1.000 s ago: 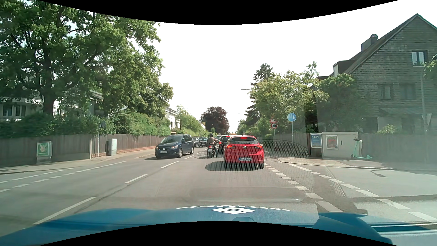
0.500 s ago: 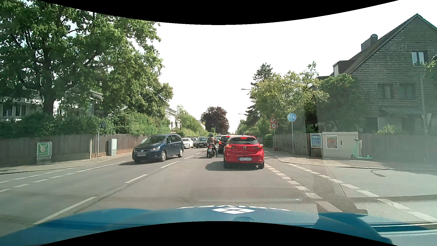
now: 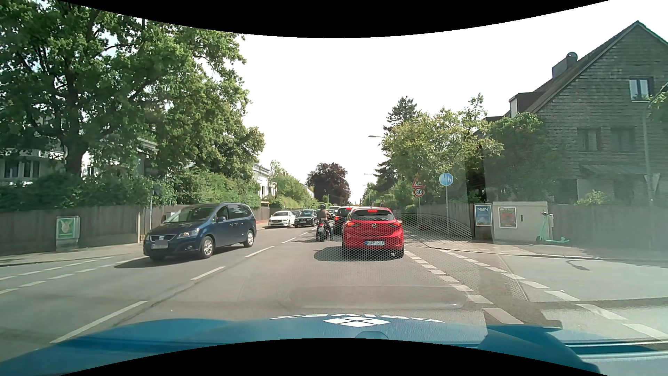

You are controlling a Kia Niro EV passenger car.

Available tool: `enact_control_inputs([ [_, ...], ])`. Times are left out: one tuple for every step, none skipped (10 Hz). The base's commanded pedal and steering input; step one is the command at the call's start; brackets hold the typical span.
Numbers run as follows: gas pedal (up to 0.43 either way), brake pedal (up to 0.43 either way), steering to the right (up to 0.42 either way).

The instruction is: Follow the waypoints while adhering to traffic rules and regulations

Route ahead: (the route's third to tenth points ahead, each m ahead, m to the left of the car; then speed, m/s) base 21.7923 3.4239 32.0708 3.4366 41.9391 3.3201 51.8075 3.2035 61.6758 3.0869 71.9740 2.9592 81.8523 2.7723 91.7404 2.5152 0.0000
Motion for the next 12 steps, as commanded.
enact_control_inputs([
  [0.000,0.421,0.000],
  [0.000,0.421,-0.001],
  [0.000,0.427,-0.001],
  [0.000,0.421,0.000],
  [0.000,0.421,0.000],
  [0.000,0.421,0.000],
  [0.000,0.421,-0.001],
  [0.000,0.421,0.000],
  [0.000,0.421,-0.001],
  [0.000,0.421,-0.001],
  [0.000,0.421,-0.001],
  [0.000,0.421,-0.001],
])
